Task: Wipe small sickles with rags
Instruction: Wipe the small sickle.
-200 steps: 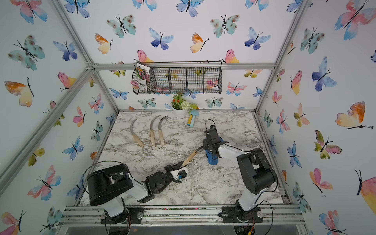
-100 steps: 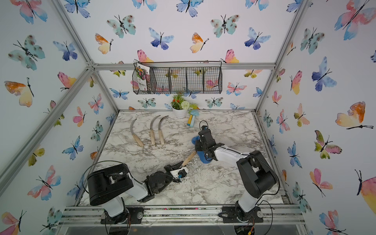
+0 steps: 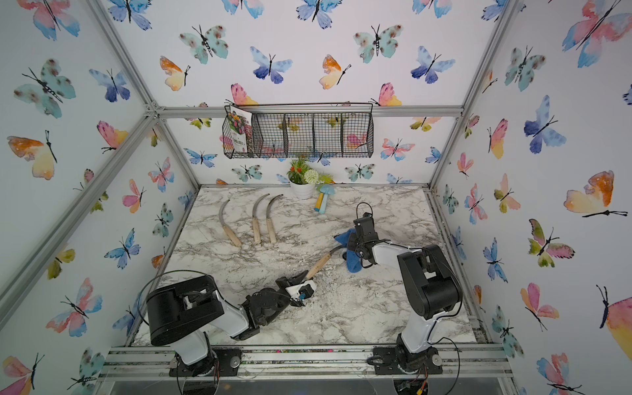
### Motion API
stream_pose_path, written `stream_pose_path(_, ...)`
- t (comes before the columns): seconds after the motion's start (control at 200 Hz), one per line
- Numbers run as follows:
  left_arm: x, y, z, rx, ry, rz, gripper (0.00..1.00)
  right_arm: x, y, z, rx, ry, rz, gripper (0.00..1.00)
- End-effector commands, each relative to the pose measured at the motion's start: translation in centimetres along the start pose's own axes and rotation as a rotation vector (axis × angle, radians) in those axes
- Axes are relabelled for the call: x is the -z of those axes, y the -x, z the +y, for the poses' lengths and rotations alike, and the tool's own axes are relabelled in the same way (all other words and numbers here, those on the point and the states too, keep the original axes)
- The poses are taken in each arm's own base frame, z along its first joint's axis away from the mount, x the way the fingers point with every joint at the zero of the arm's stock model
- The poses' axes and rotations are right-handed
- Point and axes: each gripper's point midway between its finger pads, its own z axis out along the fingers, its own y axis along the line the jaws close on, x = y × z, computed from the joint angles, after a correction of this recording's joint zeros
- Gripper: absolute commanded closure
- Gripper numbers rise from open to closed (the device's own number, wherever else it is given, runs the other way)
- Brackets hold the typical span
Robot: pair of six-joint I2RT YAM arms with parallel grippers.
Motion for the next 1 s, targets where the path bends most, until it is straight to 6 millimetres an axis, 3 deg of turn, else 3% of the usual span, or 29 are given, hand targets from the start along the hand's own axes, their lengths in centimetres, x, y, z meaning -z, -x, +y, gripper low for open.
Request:
stream_pose_path(0.0, 0.0, 1.8, 1.0, 0.017, 0.024, -0.065, 1.0, 1.3, -4.5, 3.6, 0.095, 0.057, 0.135, 0.98)
stream_pose_path(0.15, 0.1, 1.8, 1.0, 0.019, 0.024, -0.065, 1.0, 3.9, -5.1, 8.9, 0.179, 0.149, 0.099, 0.98)
stream_pose_path(0.28, 0.1, 1.7, 1.0, 0.019, 0.025, -0.061, 1.0, 4.7, -5.5, 9.8, 0.188, 0.174, 0.087, 0.99)
stream_pose_path(0.44, 0.1, 1.7, 1.1, 0.022, 0.028, -0.062, 1.0, 2.6, -6.1, 5.7, 0.139, 0.073, 0.106, 0.99)
stream_pose_path(0.611, 0.1, 1.6, 1.2, 0.024, 0.033, -0.06, 1.0, -0.5, -7.0, -2.5, 0.001, -0.091, 0.169, 0.99)
stream_pose_path(0.696, 0.2, 1.7, 1.4, 0.028, 0.04, -0.061, 1.0, -0.5, -6.9, -5.4, -0.044, -0.194, 0.158, 0.99)
stream_pose_path(0.841, 0.3, 1.6, 1.7, 0.038, 0.049, -0.064, 1.0, 0.2, -6.7, -7.8, -0.106, -0.253, 0.137, 0.99)
stream_pose_path(0.991, 0.3, 1.6, 1.6, 0.04, 0.047, -0.065, 1.0, 0.0, -6.8, -8.1, -0.114, -0.269, 0.157, 0.98)
